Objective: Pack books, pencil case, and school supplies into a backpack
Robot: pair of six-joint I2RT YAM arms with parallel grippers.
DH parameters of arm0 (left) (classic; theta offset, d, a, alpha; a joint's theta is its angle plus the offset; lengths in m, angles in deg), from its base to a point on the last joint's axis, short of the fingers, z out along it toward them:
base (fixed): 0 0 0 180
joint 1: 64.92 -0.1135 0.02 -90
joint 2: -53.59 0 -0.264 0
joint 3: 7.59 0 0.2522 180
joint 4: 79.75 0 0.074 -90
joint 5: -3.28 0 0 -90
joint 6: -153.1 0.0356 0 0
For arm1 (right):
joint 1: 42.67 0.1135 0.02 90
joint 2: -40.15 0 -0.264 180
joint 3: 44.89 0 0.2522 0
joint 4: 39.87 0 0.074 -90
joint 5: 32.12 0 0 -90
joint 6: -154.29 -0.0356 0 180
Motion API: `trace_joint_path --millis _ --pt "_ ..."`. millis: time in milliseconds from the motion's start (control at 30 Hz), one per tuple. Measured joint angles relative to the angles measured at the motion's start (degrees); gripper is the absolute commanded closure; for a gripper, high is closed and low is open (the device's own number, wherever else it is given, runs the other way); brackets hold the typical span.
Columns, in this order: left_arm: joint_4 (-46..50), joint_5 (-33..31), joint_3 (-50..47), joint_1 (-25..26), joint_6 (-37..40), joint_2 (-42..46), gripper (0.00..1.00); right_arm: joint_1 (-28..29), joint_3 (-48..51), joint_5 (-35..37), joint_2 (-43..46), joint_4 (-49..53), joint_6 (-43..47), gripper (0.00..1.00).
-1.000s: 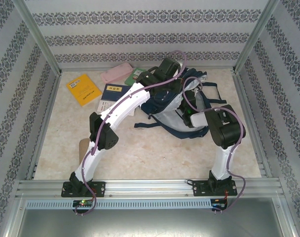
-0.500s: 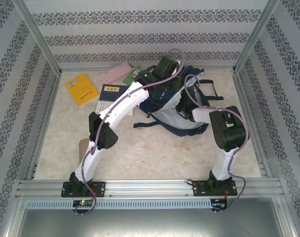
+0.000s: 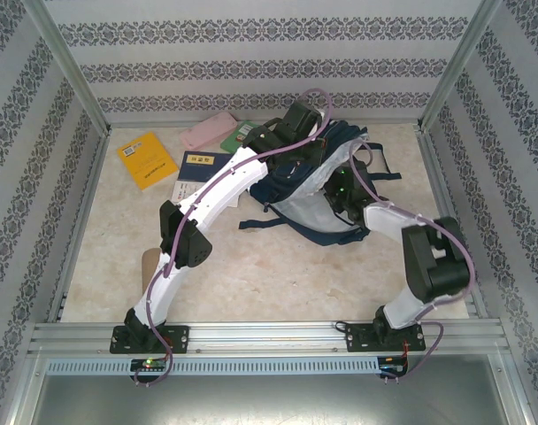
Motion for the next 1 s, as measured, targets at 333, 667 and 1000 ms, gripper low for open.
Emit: trace_joint_path --millis 333,667,1000 --pt "0.2 2.0 -1.7 0.3 -1.7 -0.4 0.82 -2.6 7.9 4.3 29.1 14.6 8.6 0.46" --pt "-1.4 1.4 -11.0 0.3 -3.2 3.3 0.51 -0.5 7.0 6.9 36.3 21.5 18.4 0.56" --pt "-8.5 -1.8 -39.5 -10.8 -3.7 23.1 0.63 9.8 -1.4 7.0 26.2 20.4 24.6 0.73"
